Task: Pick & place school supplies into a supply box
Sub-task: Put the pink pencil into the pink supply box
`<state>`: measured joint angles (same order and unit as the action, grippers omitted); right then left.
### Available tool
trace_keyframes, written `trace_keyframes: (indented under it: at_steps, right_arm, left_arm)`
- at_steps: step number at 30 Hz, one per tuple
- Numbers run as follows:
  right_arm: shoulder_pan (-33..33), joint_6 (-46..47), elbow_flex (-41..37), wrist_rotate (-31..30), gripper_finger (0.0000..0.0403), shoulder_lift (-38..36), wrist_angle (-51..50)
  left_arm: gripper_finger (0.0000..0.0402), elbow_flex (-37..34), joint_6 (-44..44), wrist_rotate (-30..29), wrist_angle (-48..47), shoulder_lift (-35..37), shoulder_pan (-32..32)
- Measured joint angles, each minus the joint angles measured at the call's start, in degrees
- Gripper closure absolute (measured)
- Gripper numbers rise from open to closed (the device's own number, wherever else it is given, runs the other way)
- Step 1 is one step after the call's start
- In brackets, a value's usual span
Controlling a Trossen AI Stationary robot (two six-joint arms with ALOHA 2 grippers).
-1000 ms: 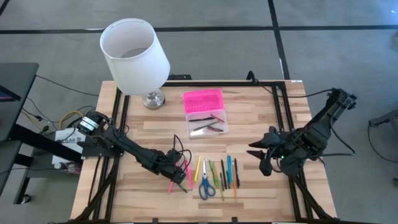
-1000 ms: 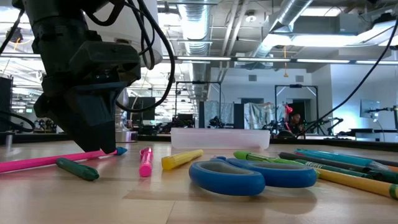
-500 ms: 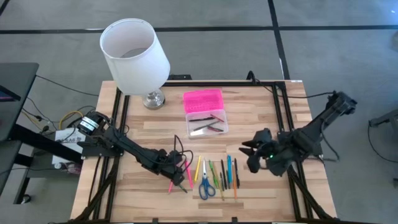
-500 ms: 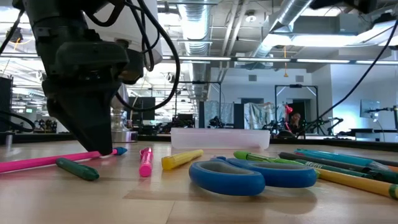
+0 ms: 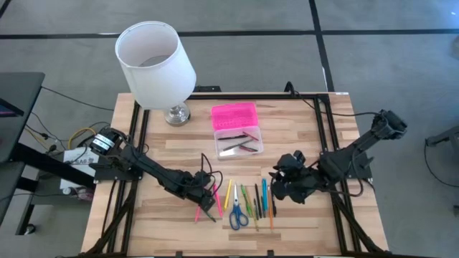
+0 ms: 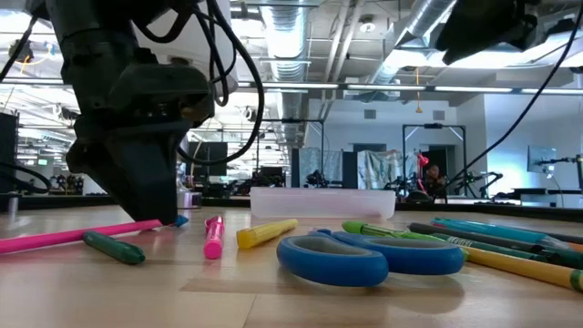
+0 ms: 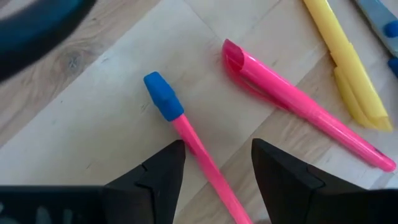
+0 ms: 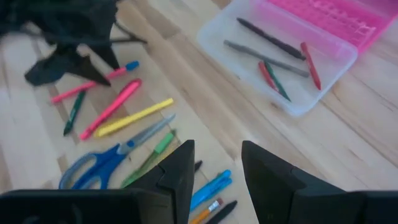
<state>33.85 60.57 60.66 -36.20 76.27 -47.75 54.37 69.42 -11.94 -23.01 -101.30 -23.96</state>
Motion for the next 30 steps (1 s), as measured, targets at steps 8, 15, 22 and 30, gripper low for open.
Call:
trace_keyframes:
  at_steps: [8,15,22,30]
  right_arm:
    - [0.2,-3.6,0.0,0.2,0.0278,-1.5,-0.2]
    - [0.1,-4.0,0.0,0.2,0.0278,-1.8,-0.2]
    - [0.1,-4.0,0.0,0.2,0.0278,-1.8,-0.2]
    - [0.6,-3.6,0.0,0.2,0.0278,-1.8,-0.7]
  left_arm:
    - [0.0217,0.4,6.2,4.4,-2.9,0.1,1.3]
    - [0.0222,5.7,4.6,5.9,-15.0,-0.3,1.9]
    - [0.0249,6.7,2.1,5.7,-16.5,-0.2,3.0]
    - [0.0263,6.6,0.8,5.9,-13.5,-0.2,3.3]
